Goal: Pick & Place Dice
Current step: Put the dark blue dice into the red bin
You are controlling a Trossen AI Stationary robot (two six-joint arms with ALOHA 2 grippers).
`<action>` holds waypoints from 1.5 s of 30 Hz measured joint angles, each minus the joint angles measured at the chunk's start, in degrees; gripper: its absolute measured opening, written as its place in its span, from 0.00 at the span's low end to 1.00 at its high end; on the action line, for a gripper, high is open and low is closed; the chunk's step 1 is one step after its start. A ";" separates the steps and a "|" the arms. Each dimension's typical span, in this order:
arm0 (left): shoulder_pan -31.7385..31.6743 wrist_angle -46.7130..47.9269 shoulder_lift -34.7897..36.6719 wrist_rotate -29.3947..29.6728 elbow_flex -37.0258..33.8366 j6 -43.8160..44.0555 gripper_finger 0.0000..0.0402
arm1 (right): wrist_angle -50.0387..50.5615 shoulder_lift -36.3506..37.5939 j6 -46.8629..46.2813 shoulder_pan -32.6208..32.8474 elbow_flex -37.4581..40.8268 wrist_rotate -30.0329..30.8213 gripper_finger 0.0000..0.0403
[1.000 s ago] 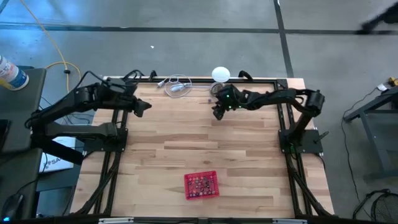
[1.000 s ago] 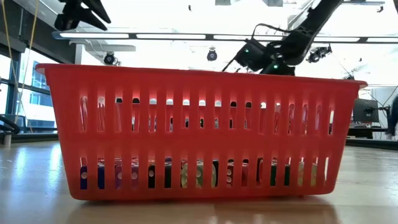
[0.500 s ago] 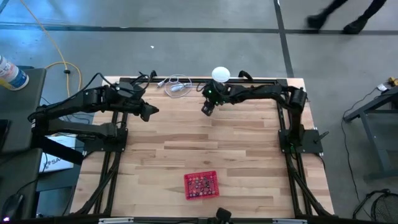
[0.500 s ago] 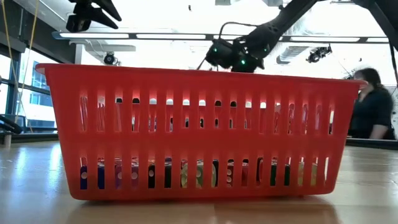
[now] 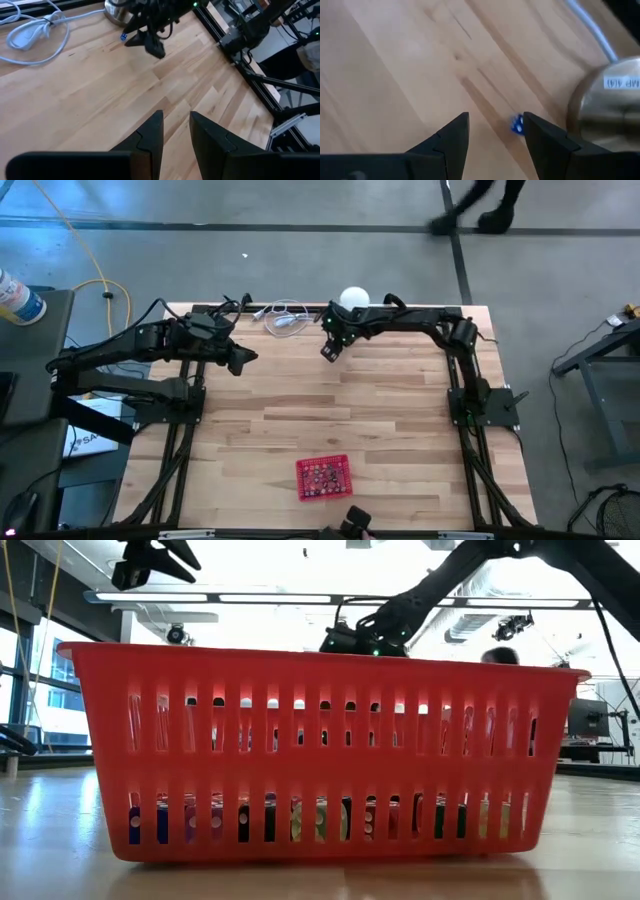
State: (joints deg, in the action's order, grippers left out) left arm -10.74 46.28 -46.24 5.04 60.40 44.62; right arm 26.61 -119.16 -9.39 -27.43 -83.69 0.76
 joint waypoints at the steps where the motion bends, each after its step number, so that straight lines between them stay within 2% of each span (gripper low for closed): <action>1: 0.00 -0.08 0.00 0.00 0.00 0.00 0.22 | -0.84 -0.21 0.01 0.30 -0.06 1.07 0.44; 9: 0.02 -0.13 0.00 -0.02 0.00 0.26 0.22 | 0.42 -0.56 0.25 0.28 -0.12 4.30 0.44; 26: 0.02 -0.26 0.00 -0.02 0.04 0.46 0.22 | -0.44 -2.98 0.51 -1.60 -0.08 0.81 0.43; 30: 0.02 -0.26 0.00 -0.02 0.04 0.45 0.22 | -0.41 -3.01 1.82 -1.69 -0.08 0.69 0.37; 40: 0.02 -0.28 0.00 -0.02 0.04 0.44 0.22 | -0.37 -3.03 3.06 -1.85 -0.06 -0.33 0.07; 45: 0.04 -0.28 0.00 -0.02 0.04 0.68 0.22 | -0.32 -3.03 4.34 -1.24 -0.06 -0.24 0.06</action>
State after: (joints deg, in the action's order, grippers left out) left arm -10.70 46.00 -46.24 5.02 60.45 45.30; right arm 26.29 -122.19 -5.05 -28.67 -83.74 0.52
